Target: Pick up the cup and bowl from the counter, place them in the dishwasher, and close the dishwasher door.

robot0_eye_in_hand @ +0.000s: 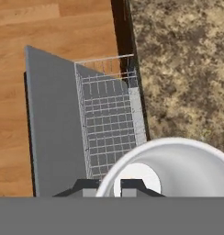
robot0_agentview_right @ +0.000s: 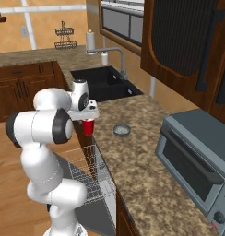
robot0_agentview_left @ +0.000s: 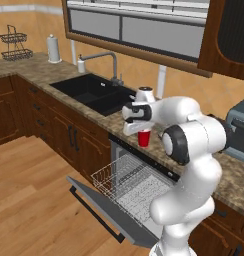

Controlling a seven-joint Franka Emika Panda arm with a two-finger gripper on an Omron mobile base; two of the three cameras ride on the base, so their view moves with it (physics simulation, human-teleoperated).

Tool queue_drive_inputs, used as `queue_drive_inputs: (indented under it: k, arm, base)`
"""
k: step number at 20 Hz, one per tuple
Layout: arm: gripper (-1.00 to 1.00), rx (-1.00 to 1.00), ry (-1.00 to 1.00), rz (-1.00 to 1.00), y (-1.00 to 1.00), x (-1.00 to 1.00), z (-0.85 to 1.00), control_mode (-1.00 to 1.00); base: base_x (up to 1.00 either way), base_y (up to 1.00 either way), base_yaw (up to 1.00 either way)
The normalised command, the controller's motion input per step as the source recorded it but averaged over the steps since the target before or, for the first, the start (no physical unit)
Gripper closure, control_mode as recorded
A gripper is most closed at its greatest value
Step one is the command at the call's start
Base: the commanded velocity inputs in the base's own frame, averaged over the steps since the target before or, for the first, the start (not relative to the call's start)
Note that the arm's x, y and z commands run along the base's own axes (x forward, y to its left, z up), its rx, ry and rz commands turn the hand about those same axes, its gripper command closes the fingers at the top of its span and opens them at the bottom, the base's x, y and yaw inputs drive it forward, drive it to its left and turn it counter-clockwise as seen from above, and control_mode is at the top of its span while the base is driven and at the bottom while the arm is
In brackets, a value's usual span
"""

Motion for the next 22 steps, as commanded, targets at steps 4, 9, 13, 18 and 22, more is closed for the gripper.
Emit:
queue_drive_inputs:
  k: [4,9,13,18,22]
  arm:
    - [1.0,0.05,-0.09,0.09,0.04,-1.0,-0.11,-1.0]
    - [1.0,0.09,-0.01,0.0,0.48,-0.83,-0.36,-1.0]
    - [1.0,0.09,0.05,-0.03,0.44,-0.22,-0.42,-1.0]
    - [1.0,-0.02,0.0,-0.13,0.58,0.12,-0.43,-1.0]
    - [1.0,-0.14,0.0,-0.28,0.51,0.25,-0.37,-1.0]
  base:
    - [0.0,0.0,0.0]
    - [0.0,0.0,0.0]
    - [0.0,0.0,0.0]
    - [0.0,0.0,0.0]
    - [0.0,0.0,0.0]
